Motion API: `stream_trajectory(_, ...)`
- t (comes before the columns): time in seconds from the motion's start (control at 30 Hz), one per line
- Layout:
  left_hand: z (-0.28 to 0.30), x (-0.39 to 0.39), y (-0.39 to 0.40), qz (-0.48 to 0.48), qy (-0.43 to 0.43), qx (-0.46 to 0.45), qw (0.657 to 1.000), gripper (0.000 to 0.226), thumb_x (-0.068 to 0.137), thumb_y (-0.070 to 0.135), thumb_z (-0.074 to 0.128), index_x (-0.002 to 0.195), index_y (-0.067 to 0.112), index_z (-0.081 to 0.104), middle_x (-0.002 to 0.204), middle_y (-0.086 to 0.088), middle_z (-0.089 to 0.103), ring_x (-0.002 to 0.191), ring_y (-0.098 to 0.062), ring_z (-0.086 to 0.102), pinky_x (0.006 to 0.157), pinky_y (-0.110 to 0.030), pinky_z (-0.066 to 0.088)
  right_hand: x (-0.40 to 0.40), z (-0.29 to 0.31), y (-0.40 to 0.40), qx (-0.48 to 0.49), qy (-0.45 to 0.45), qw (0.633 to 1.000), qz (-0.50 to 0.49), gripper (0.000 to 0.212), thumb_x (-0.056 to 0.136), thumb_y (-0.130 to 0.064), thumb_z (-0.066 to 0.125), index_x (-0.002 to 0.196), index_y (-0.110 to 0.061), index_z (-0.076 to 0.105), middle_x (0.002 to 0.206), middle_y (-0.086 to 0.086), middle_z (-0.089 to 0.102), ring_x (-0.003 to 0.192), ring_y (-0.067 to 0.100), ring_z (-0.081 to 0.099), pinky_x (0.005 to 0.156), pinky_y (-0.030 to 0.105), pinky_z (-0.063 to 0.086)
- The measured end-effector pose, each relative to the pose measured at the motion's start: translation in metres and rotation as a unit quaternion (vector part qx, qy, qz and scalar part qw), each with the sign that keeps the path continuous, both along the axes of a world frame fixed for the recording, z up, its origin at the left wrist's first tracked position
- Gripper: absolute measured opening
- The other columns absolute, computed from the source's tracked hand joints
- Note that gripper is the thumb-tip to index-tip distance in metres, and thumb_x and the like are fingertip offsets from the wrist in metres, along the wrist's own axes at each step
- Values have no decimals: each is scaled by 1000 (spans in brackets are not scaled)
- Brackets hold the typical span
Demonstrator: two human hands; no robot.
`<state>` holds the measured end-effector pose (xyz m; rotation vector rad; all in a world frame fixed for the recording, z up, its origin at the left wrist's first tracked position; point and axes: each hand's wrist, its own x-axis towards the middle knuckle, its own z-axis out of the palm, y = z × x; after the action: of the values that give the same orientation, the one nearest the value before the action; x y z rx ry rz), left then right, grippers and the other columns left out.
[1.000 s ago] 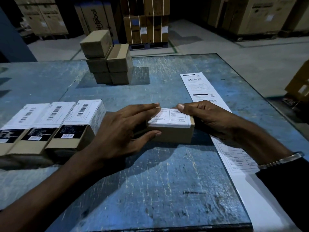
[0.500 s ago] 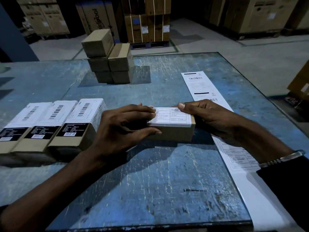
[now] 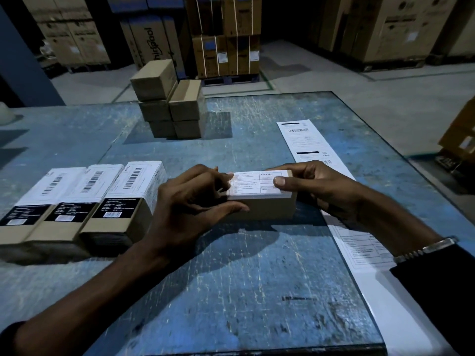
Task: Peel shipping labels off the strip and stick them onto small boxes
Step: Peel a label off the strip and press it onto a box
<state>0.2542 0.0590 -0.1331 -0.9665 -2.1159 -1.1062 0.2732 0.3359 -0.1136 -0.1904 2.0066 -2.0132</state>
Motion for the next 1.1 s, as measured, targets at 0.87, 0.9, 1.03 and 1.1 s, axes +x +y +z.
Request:
stream_trajectory(0.87, 3, 3, 17, 24, -255, 102, 961, 8, 101, 18, 72, 97, 21, 78, 99, 6, 74, 101, -13, 71, 83, -31, 56, -6, 2, -9, 61, 21, 996, -57, 45, 101, -50, 62, 114, -13, 84, 115, 9, 82, 115, 29, 77, 108, 43, 55)
stream_trajectory(0.9, 2, 4, 16, 22, -237, 91, 967, 8, 101, 19, 72, 97, 21, 78, 99, 6, 74, 101, -14, 72, 82, -31, 57, -5, 4, -7, 89, 25, 995, -42, 49, 96, -57, 64, 115, -16, 84, 116, 5, 82, 115, 27, 77, 110, 45, 54)
stream_trajectory(1.03, 2, 5, 13, 32, -148, 43, 988, 13, 102, 24, 67, 101, 16, 78, 100, 8, 70, 100, -12, 70, 80, -23, 56, 1, 13, -5, 267, 102, 955, 79, 50, 80, -57, 78, 124, -35, 77, 120, -20, 79, 114, 4, 73, 110, 40, 54)
stream_trajectory(1.1, 3, 3, 13, 36, -104, 31, 993, 17, 104, 24, 66, 100, 12, 78, 99, 5, 69, 97, -11, 69, 77, -29, 56, 3, 14, -5, 283, 119, 948, 85, 52, 76, -51, 85, 126, -36, 76, 119, -21, 79, 112, 2, 74, 108, 38, 56)
